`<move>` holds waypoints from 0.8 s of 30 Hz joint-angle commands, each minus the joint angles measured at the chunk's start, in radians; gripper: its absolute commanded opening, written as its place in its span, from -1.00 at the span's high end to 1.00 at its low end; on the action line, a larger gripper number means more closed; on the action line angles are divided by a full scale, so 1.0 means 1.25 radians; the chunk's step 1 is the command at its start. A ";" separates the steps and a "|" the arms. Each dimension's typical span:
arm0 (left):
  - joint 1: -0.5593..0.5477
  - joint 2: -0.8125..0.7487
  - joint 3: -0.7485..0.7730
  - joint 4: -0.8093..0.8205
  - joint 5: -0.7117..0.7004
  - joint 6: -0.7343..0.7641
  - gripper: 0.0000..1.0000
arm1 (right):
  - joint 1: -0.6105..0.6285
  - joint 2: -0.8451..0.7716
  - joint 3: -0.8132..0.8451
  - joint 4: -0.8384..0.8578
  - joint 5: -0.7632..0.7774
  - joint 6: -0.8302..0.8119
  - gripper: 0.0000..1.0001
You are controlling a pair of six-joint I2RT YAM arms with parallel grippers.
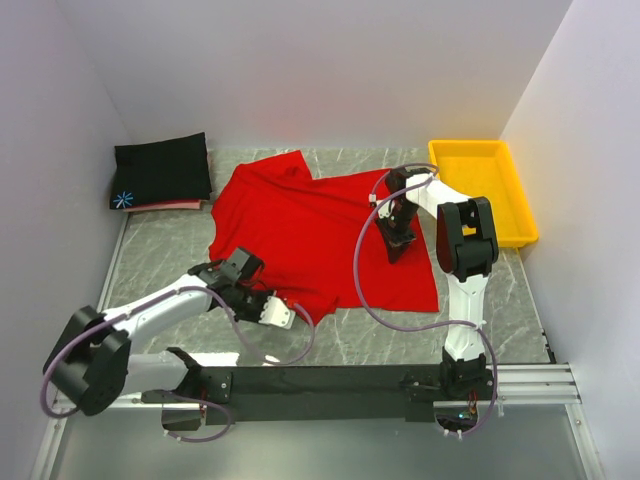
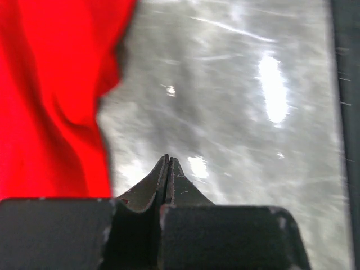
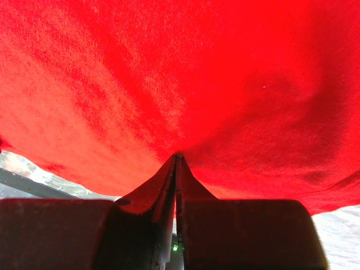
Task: Fold and stack the t-shirts
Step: Flatten the tshirt out
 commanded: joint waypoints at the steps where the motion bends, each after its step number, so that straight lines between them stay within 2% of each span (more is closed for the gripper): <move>1: -0.001 -0.065 -0.013 -0.094 0.048 0.014 0.99 | 0.005 0.029 0.005 0.029 0.034 -0.004 0.83; 4: -0.005 -0.097 0.003 -0.029 0.075 -0.073 0.64 | 0.004 0.024 0.002 0.025 0.026 -0.003 0.83; 5: -0.009 -0.097 0.013 -0.011 0.077 -0.088 0.45 | 0.005 0.022 0.001 0.028 0.025 -0.003 0.83; 8: -0.053 -0.075 0.030 0.049 0.074 -0.128 0.25 | 0.004 0.028 0.005 0.026 0.025 -0.003 0.83; 16: -0.211 0.010 0.007 0.265 0.001 -0.169 0.19 | 0.004 0.024 -0.003 0.029 0.017 0.007 0.83; 24: -0.251 0.148 0.068 0.292 0.027 -0.165 0.10 | 0.004 0.029 0.002 0.028 0.015 0.006 0.84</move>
